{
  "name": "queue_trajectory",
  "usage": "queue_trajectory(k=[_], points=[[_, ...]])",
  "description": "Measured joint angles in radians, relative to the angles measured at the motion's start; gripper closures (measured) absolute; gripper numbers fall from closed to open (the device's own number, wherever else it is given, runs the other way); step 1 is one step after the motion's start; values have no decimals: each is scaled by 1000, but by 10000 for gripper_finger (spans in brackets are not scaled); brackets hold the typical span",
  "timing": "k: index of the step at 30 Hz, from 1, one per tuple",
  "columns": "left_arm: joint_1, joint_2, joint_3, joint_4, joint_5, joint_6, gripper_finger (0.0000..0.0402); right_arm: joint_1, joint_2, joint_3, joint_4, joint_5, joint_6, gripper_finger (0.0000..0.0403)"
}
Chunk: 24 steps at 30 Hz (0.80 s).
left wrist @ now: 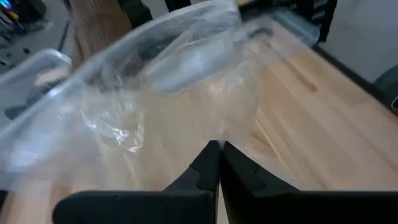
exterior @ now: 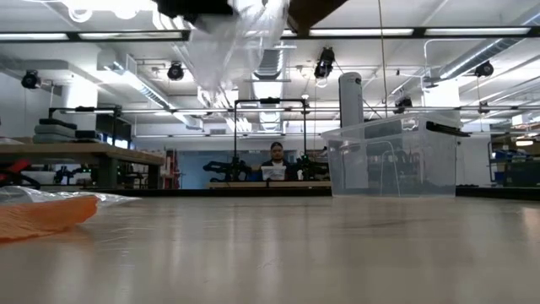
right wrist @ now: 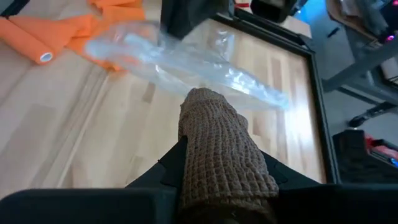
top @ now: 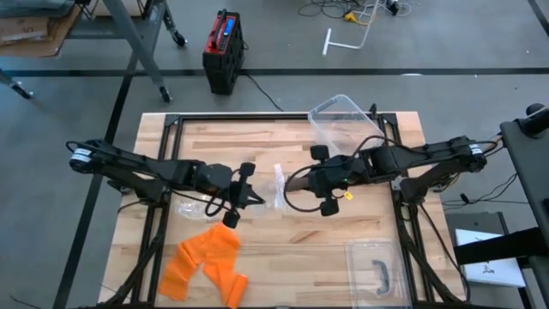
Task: Roll bandage
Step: Put the brown bandage into the zip bag
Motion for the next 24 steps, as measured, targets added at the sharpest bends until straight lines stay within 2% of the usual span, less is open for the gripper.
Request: queue_trajectory(k=[2, 11, 17, 21, 24], points=[[-3, 30, 0, -3, 1, 0, 401, 0, 15, 0, 10, -7, -4, 314], [-8, 111, -1, -43, -8, -27, 401, 7, 60, 0, 25, -160, 11, 314], [-8, 154, -1, -64, -54, -34, 401, 8, 91, -3, 30, -155, 83, 314], [-8, 205, -1, -64, -55, -39, 401, 7, 163, -5, 36, -142, 138, 314], [-10, 234, 0, -58, -58, -45, 401, 6, 226, -6, 38, -95, 180, 314]])
